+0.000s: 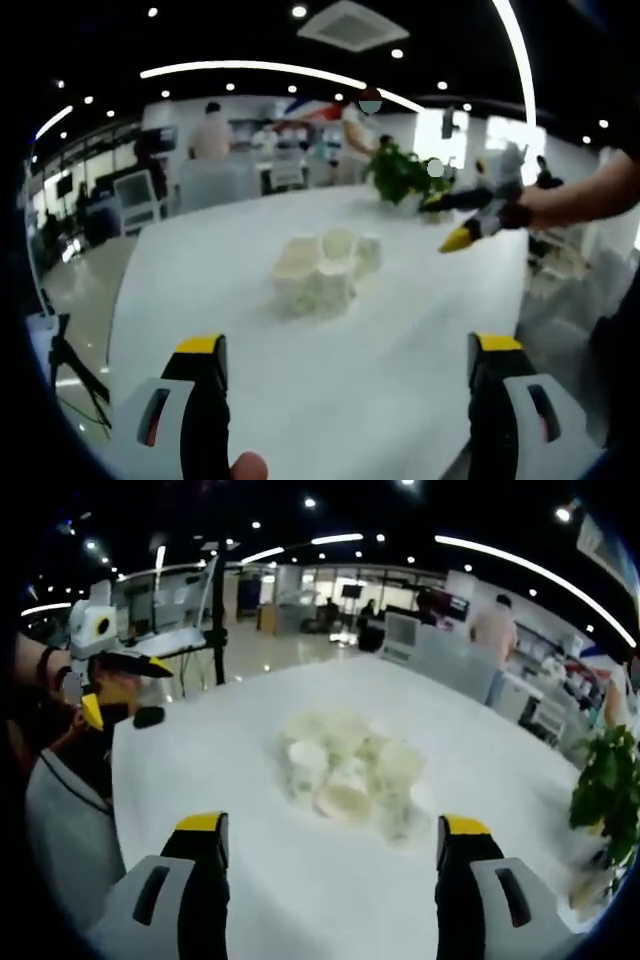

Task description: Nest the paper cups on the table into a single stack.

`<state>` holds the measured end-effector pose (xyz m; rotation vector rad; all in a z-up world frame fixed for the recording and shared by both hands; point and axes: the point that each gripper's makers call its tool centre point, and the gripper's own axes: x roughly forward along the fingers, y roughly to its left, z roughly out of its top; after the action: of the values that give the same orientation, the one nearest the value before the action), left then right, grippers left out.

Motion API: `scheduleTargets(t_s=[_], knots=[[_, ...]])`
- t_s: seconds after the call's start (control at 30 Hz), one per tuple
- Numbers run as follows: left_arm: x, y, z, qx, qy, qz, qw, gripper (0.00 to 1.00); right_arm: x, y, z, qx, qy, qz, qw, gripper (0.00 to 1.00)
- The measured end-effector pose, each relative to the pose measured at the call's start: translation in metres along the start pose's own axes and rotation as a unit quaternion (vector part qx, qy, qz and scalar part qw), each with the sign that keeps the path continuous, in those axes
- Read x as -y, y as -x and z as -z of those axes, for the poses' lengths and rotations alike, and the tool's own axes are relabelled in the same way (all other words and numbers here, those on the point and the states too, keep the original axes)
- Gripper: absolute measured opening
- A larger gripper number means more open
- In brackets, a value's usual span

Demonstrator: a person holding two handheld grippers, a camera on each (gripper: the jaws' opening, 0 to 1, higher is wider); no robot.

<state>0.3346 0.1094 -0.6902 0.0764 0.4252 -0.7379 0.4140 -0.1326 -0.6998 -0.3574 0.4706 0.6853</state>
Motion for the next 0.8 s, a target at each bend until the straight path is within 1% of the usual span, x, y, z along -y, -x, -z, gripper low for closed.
scheduleTargets(t_s=[0.1,0.2,0.3,0.5,0.7,0.8], knots=[[0.001,-0.001,-0.001,0.001,0.002,0.000,1.0000,0.99,0.008,-0.003,0.002,-0.003,0.002,0.002,1.0000,0.83],[0.000,-0.002,0.001,-0.003,0.002,-0.003,1.0000,0.99,0.014,-0.006,0.003,-0.002,-0.007,0.003,1.0000,0.82],[-0.001,-0.003,0.002,-0.004,0.005,-0.006,1.0000,0.99,0.019,-0.009,0.005,-0.007,-0.004,0.005,1.0000,0.80],[0.001,-0.004,0.009,-0.014,0.008,-0.008,0.9998,0.99,0.027,-0.022,0.007,-0.010,0.002,-0.001,0.9999,0.79],[-0.001,-0.005,0.008,-0.011,0.015,-0.015,0.9997,0.99,0.036,-0.036,0.008,-0.015,0.009,-0.005,0.9998,0.77],[-0.001,-0.006,0.010,-0.016,0.014,-0.013,0.9997,0.99,0.041,-0.040,0.007,-0.015,0.006,-0.006,0.9999,0.76]])
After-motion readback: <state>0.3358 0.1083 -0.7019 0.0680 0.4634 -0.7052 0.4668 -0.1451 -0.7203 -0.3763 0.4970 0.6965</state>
